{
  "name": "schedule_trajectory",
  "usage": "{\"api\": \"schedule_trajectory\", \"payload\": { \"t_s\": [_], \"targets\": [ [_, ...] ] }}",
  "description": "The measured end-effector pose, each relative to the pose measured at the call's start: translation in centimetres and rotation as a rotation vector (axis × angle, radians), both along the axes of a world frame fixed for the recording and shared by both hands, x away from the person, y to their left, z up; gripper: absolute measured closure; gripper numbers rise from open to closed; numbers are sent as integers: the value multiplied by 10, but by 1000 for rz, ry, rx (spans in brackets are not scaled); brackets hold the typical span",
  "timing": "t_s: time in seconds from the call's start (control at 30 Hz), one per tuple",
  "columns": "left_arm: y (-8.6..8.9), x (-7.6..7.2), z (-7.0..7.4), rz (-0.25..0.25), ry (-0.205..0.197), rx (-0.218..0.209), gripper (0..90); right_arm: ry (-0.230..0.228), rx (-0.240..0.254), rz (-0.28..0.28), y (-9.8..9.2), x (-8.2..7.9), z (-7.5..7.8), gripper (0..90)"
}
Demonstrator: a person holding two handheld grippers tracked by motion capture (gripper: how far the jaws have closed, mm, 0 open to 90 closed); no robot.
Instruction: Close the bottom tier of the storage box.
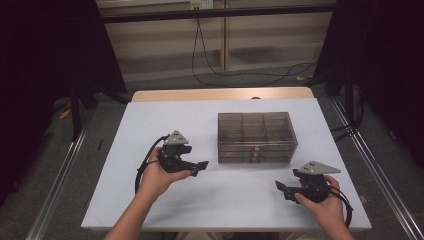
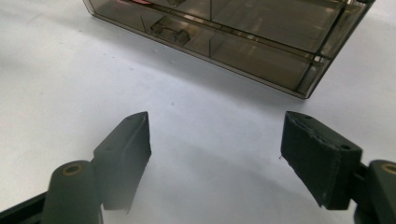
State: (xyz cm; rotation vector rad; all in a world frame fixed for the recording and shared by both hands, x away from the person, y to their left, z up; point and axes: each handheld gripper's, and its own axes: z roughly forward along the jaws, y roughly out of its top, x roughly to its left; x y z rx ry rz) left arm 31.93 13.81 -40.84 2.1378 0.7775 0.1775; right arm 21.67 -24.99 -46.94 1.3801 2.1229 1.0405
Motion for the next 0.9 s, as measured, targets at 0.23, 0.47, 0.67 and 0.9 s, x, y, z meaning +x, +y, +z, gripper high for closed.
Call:
{"api": "schedule_trajectory", "payload": {
  "t_s": [0.23, 0.47, 0.67, 0.9],
  "targets": [
    [7, -3, -6, -6, 2, -5, 181, 8, -10, 0, -5, -3, -1, 216],
    [14, -4, -12, 5, 5, -11, 175, 8, -12, -1, -10, -5, -2, 207],
    [18, -6, -18, 13, 11, -23, 174, 8, -4, -2, -15, -7, -3, 190],
    [24, -9, -26, 17, 19, -16, 172, 11, -4, -7, -18, -8, -2, 181]
  ]
}}
